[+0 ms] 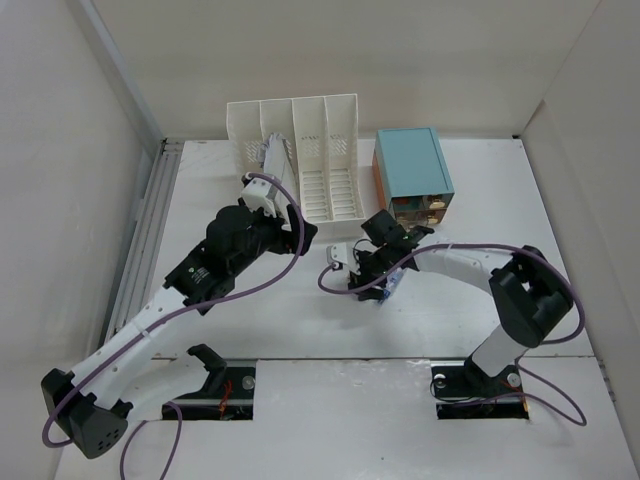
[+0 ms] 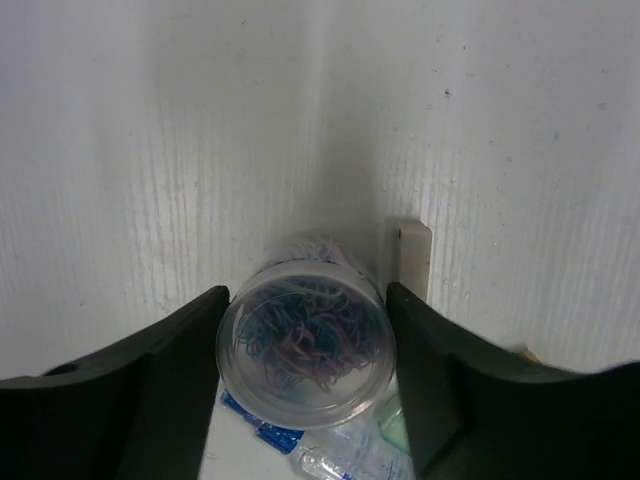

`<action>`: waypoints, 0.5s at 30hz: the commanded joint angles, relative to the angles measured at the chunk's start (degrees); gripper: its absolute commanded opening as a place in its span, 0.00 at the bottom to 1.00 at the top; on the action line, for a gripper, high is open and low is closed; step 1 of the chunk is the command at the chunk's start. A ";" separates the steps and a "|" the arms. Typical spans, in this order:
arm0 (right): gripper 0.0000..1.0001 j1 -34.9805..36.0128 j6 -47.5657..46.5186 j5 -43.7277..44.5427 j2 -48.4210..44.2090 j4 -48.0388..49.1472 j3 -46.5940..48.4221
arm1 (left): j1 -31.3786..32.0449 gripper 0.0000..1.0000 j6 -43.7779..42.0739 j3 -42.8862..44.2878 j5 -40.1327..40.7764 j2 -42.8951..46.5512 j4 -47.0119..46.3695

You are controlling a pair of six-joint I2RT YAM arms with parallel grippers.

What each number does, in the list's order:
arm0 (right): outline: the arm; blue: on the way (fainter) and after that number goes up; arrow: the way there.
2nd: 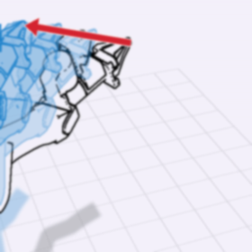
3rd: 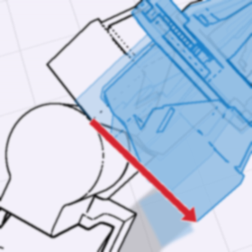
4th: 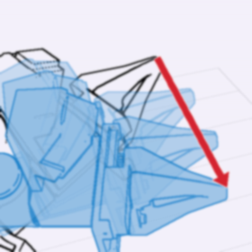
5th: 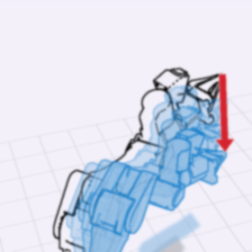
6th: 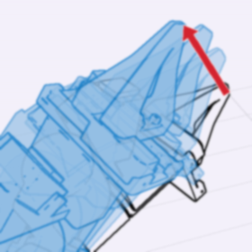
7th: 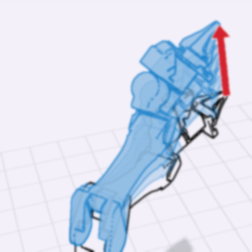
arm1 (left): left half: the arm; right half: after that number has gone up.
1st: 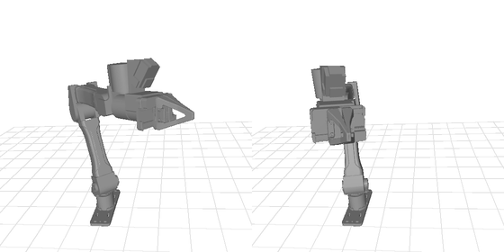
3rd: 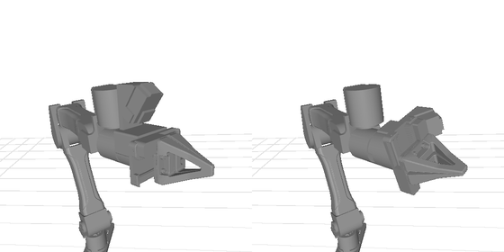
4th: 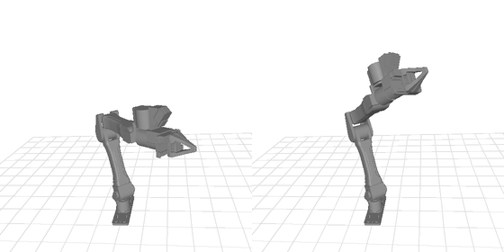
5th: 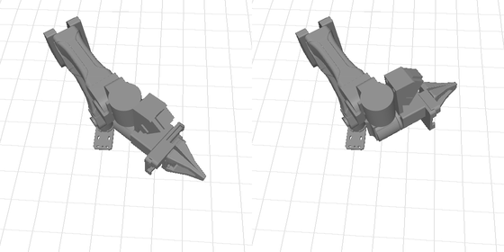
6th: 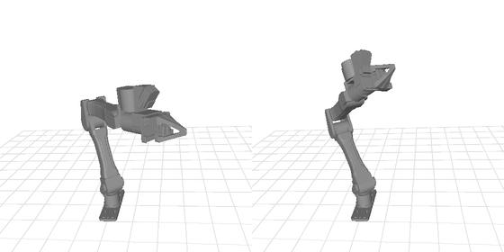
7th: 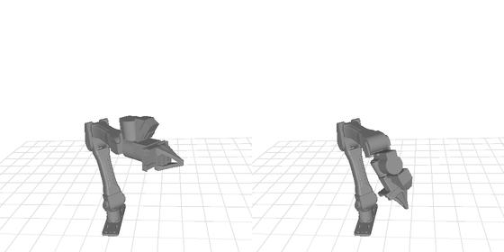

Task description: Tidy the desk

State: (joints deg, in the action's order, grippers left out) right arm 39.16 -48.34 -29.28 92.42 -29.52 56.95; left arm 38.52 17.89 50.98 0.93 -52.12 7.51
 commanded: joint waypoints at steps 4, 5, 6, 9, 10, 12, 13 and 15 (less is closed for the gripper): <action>0.43 0.92 1.84 1.06 1.53 2.72 0.18 | -0.11 0.82 -0.58 -0.44 0.39 1.93 -2.59; 0.27 0.92 1.84 1.06 1.53 2.71 0.18 | -0.11 0.82 -0.58 -0.44 0.39 1.93 -2.59; 0.20 0.92 2.45 1.59 1.53 2.71 0.18 | -0.11 0.82 -0.58 -0.44 0.39 1.93 -2.59; 0.04 0.92 2.46 2.65 -1.27 1.57 1.58 | -0.11 0.82 -0.58 -0.44 0.39 2.46 -2.59; 0.02 0.92 3.15 2.65 -3.45 0.52 2.89 | -0.11 0.82 -0.58 -0.44 0.39 2.46 -2.59; 0.00 0.92 3.69 3.35 -5.93 -1.58 4.65 | -0.11 0.82 -0.58 -0.44 0.39 2.46 -2.59; 0.00 0.92 4.30 3.35 -7.24 -2.20 6.66 | -0.11 0.82 -0.58 -0.44 0.39 2.46 -2.59; 0.00 0.92 4.83 5.18 -11.02 -2.74 8.70 | -0.11 0.82 -0.58 -0.44 0.39 2.46 -2.59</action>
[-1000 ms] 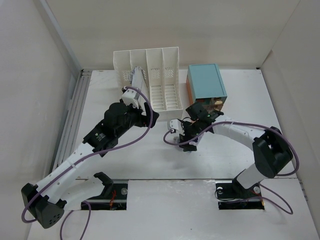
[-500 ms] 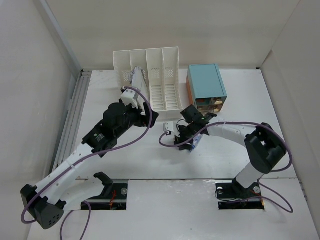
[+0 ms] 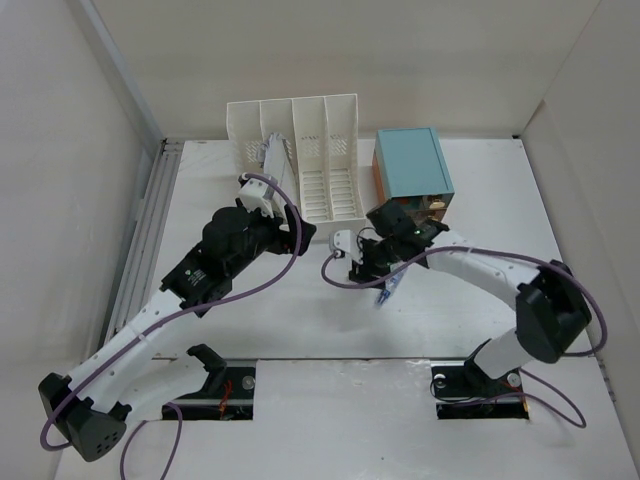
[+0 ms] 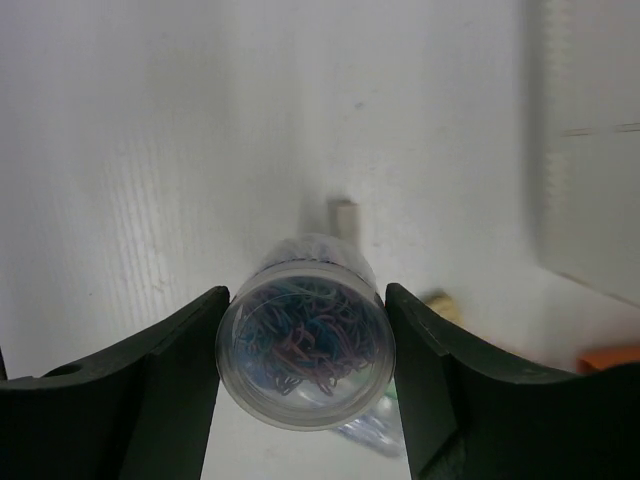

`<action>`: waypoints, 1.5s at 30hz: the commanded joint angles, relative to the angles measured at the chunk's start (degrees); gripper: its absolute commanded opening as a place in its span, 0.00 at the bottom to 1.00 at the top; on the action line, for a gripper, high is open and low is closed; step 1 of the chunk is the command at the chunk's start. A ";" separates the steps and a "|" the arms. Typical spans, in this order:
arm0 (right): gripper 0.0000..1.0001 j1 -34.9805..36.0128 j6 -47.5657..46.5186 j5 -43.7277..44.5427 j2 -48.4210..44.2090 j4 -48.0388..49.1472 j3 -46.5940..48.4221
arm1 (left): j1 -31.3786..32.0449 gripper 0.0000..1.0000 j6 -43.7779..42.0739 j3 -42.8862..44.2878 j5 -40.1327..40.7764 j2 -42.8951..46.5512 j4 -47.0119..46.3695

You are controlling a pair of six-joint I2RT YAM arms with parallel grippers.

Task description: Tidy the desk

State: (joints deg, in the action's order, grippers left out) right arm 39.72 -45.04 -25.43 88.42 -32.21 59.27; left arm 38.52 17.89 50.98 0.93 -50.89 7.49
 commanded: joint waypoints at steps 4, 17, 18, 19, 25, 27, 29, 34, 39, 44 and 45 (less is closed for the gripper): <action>0.00 0.35 5.21 11.26 -11.95 3.62 9.11 | -0.11 0.82 -0.58 -0.44 -0.14 1.24 -2.56; 0.00 -9.57 22.27 37.28 -11.96 17.88 7.00 | -0.11 0.82 -0.58 -0.44 -0.66 0.71 -2.56; 0.00 -9.58 22.79 37.99 -12.48 18.75 7.00 | -0.11 0.82 -0.58 -0.44 -0.67 0.71 -2.56; 0.00 -10.27 22.80 38.00 -12.48 19.28 7.00 | -0.11 0.82 -0.58 -0.44 -0.67 0.71 -2.56; 0.00 -12.04 24.73 39.05 -10.12 17.46 7.00 | -0.11 0.82 -0.58 -0.44 -0.67 0.71 -2.56; 0.00 -12.65 24.73 38.36 -8.98 15.00 8.49 | -0.11 0.82 -0.58 -0.44 -0.67 0.71 -2.56; 0.00 -13.36 25.44 37.82 -8.18 14.45 8.50 | -0.11 0.82 -0.58 -0.44 -0.67 0.71 -2.56; 0.00 -13.36 25.44 35.29 -7.65 11.82 9.03 | -0.11 0.82 -0.58 -0.44 -0.67 0.71 -2.56; 0.00 -13.89 25.44 31.94 -6.60 9.18 10.69 | -0.11 0.82 -0.58 -0.44 -0.67 0.71 -2.56; 0.55 -14.41 25.44 30.44 -5.89 7.42 11.40 | -0.11 0.82 -0.58 -0.44 -0.67 0.71 -2.56; 0.63 -14.41 25.44 30.44 -5.89 7.42 11.40 | -0.11 0.82 -0.58 -0.44 -0.67 0.71 -2.56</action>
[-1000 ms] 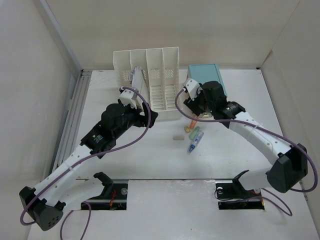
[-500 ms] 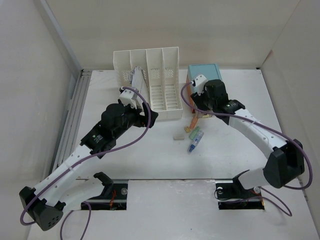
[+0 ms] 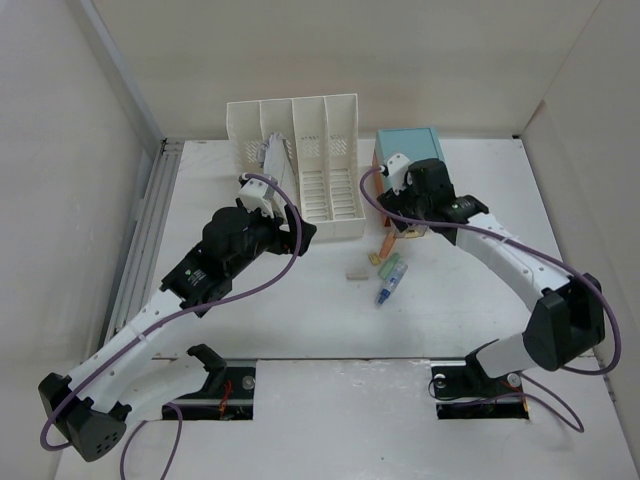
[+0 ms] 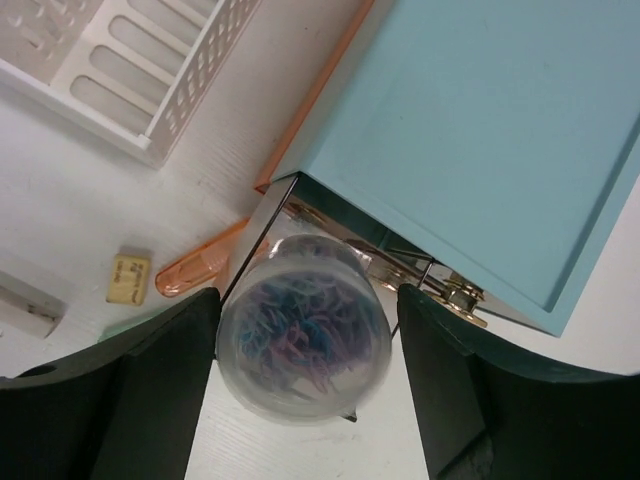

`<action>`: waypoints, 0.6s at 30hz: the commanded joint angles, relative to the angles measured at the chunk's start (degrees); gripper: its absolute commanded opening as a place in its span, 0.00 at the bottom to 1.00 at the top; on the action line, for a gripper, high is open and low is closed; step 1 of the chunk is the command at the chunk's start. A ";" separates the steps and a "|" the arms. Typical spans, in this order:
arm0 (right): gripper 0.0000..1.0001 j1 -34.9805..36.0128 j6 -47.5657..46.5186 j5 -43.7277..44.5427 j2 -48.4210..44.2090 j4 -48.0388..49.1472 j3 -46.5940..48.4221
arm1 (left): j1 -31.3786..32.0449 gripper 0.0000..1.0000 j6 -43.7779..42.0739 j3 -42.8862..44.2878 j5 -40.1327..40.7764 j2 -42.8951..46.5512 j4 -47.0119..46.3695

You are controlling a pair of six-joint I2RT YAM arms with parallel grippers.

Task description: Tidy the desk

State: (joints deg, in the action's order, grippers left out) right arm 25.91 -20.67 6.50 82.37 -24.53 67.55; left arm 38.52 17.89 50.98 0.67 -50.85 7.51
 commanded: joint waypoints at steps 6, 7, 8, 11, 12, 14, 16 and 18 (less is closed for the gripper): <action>0.65 -0.60 0.54 -0.17 -4.66 4.75 0.93 | -0.11 0.82 -0.58 -0.44 -0.40 0.14 -2.59; 0.60 -0.60 0.02 -1.22 -5.19 4.76 0.22 | -0.11 0.82 -0.58 -0.44 -0.40 0.14 -2.59; 0.33 -0.60 0.01 -2.19 -5.20 5.28 0.21 | -0.11 0.82 -0.58 -0.44 -0.40 0.14 -2.59; 0.00 -1.13 -2.71 -9.38 -7.22 4.76 -0.58 | -0.11 0.82 -0.58 -0.44 -0.40 0.14 -2.59; 0.00 -2.00 -4.19 -13.23 -7.83 3.45 -0.58 | -0.11 0.82 -0.58 -0.44 -0.40 0.14 -2.59; 0.00 -2.53 -9.28 -24.71 -7.84 0.38 -0.05 | -0.11 0.82 -0.58 -0.44 -0.40 0.14 -2.59; 0.00 -3.24 -18.12 -31.96 -6.97 -8.04 2.92 | -0.11 0.82 -0.58 -0.44 -0.40 0.14 -2.59; 0.00 -3.24 -27.71 -41.42 -3.37 -23.17 6.00 | -0.11 0.82 -0.58 -0.44 -0.40 0.14 -2.59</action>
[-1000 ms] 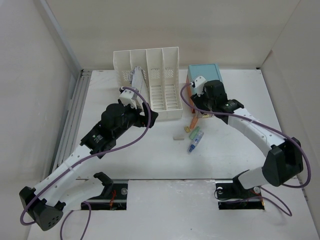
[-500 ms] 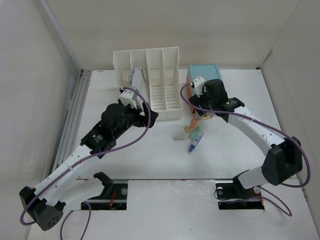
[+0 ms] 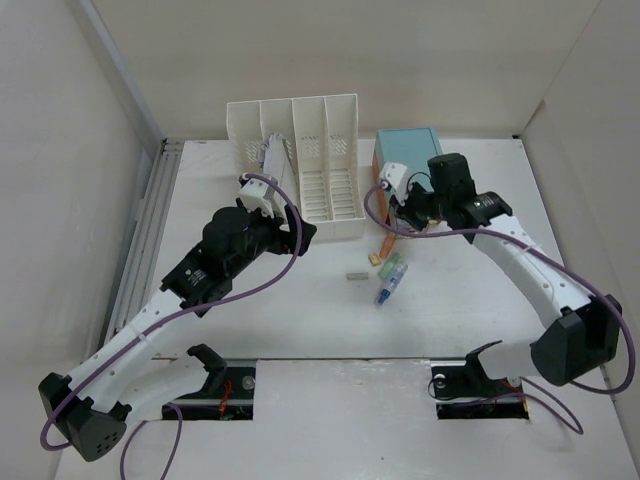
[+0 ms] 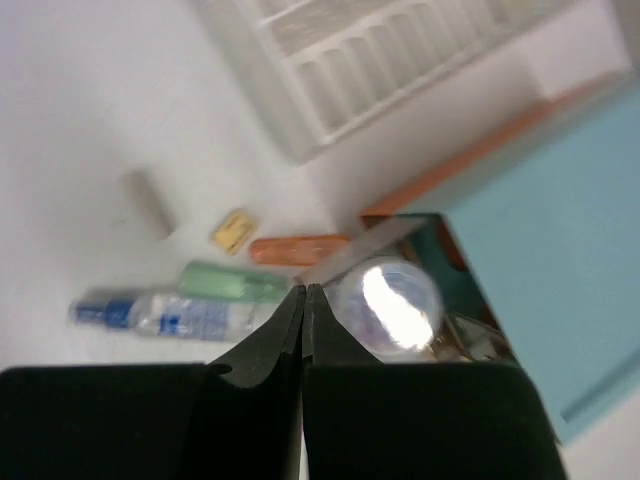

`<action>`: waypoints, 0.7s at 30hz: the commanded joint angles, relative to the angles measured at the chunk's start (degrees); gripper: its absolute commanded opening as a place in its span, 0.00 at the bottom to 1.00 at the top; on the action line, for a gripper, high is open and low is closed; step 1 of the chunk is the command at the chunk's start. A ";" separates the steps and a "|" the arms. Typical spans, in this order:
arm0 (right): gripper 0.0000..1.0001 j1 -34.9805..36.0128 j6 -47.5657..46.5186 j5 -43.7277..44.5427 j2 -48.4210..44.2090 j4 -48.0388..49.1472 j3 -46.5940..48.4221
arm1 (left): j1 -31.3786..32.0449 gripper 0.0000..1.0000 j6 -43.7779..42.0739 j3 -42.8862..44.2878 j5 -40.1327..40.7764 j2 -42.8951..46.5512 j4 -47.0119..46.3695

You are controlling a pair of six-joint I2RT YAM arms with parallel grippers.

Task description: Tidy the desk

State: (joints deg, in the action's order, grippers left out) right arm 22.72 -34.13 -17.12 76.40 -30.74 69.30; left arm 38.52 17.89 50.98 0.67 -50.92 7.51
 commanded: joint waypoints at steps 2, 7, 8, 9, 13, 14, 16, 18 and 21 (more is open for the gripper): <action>0.00 -0.04 -28.84 -21.53 8.11 -28.18 9.68 | -0.11 0.82 -0.58 -0.44 -0.40 0.20 -2.59; 0.00 -0.57 -30.74 -14.99 12.63 -33.96 11.05 | -0.11 0.82 -0.58 -0.44 -0.93 0.20 -2.59; 0.00 -0.57 -29.25 -12.87 12.02 -30.29 10.25 | -0.11 0.82 -0.58 -0.44 -0.93 0.20 -2.59; 0.00 -0.57 -25.32 -10.58 10.97 -27.99 8.33 | -0.11 0.82 -0.58 -0.44 -0.93 0.72 -2.59; 0.00 -1.10 -17.48 -0.47 10.96 -19.63 6.11 | -0.11 0.82 -0.58 -0.44 -0.93 0.73 -2.59; 0.00 -1.62 -15.72 1.72 10.96 -16.66 6.11 | -0.11 0.82 -0.58 -0.44 -0.93 0.73 -2.59; 0.00 -1.63 -11.95 4.89 10.96 -13.13 4.37 | -0.11 0.82 -0.58 -0.44 -0.93 0.73 -2.59; 0.00 -1.63 -10.69 10.96 11.58 -8.31 3.83 | -0.11 0.82 -0.58 -0.44 -1.46 0.73 -2.59; 0.00 -1.63 -10.69 15.01 14.29 -4.25 3.21 | -0.11 0.82 -0.58 -0.44 -1.46 0.73 -2.59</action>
State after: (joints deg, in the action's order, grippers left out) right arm 21.39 -47.68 -9.96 89.52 -44.77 72.53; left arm 38.52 17.89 50.98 0.03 -50.92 7.51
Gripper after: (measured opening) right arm 0.009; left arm 0.815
